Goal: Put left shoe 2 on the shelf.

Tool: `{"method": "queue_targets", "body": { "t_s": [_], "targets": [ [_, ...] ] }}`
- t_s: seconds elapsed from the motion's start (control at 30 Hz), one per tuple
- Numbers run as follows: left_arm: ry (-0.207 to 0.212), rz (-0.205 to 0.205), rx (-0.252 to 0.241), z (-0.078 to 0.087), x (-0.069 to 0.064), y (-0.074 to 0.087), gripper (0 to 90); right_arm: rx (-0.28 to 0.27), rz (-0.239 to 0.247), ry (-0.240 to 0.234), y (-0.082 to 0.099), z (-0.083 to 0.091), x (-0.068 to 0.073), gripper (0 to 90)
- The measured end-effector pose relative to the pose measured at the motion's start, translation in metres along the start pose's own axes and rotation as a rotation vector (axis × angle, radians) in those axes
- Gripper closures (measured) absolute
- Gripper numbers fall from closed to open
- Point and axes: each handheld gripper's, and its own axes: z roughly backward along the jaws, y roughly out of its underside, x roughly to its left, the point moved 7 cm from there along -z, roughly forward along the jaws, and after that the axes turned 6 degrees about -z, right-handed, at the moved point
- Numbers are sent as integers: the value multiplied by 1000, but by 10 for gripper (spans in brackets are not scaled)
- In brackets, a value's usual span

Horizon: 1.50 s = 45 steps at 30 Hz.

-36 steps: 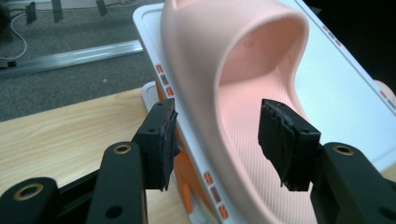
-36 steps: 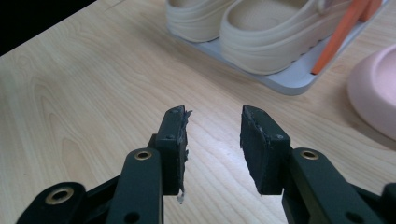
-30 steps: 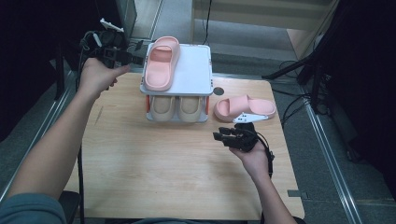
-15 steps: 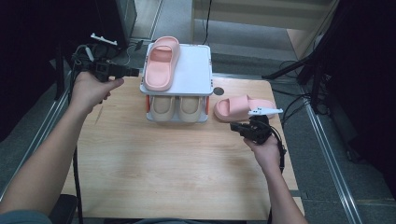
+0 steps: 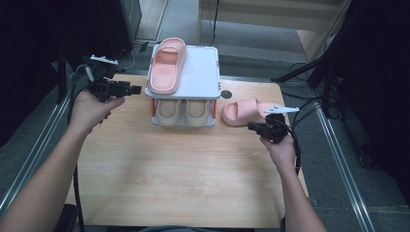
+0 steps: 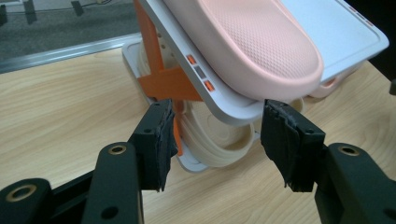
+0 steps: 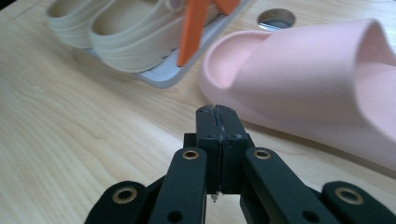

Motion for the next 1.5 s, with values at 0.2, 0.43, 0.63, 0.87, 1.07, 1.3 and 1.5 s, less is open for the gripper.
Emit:
{"method": "queue_targets", "body": {
  "t_s": [0.2, 0.43, 0.63, 0.87, 1.07, 1.3, 1.5],
  "targets": [
    [3, -8, -11, -3, -7, 15, 444, -7, -40, 25, -2, -1, -21, 900],
    [21, -19, -12, -7, -16, 34, 444, -15, -57, 65, -8, -6, -44, 900],
    [26, -25, -12, -8, -24, 51, 441, -18, -74, 98, -14, -11, -63, 900],
    [27, -38, -10, -9, -31, 72, 440, -27, -109, 131, -19, -13, -85, 900],
    [32, -35, -2, -11, -35, 87, 436, -25, -130, 146, -24, -20, -98, 900],
    [31, -32, 7, -13, -36, 101, 431, 13, -118, 144, -24, -35, -101, 900],
    [32, -29, 13, -15, -35, 110, 432, 31, -110, 147, -24, -43, -101, 900]
  ]
}}
